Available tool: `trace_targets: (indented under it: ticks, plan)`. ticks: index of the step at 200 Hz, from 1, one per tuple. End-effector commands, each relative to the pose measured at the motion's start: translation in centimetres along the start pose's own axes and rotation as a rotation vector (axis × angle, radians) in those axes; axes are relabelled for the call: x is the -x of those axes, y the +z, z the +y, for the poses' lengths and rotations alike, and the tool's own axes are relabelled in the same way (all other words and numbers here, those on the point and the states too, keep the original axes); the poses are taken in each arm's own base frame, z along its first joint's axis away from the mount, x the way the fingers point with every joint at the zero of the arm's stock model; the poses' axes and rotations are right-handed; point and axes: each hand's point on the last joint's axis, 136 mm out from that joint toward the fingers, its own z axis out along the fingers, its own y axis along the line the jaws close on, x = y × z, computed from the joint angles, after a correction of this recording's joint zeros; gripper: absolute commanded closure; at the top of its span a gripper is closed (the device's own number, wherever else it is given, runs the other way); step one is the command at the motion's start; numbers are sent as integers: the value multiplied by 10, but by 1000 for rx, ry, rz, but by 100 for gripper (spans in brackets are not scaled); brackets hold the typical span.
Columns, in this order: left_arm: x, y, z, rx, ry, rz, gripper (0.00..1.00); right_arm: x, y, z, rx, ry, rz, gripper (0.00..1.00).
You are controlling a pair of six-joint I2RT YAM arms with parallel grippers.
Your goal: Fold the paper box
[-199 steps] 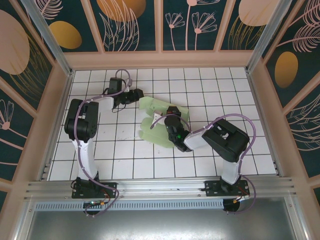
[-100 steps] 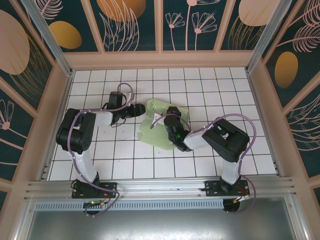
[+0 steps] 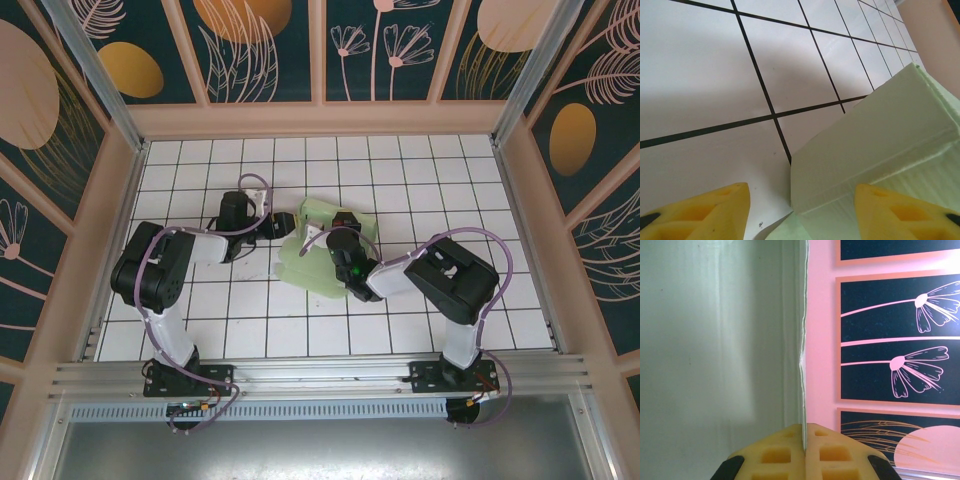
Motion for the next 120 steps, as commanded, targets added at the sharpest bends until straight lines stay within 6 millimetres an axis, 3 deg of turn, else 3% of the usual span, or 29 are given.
trace_targets:
  ticks: [1, 46, 120]
  plan:
    - [6, -1, -10, -19, 51, -33, 45, 12, 2, -9, -9, 46, -20, 100]
    - [5, 0, 0, 34, 48, -31, 44, 11, 11, -3, -30, 15, 18, 100]
    - [1, 7, 5, 35, 44, -16, 45, 7, 12, 2, -89, -12, 33, 100]
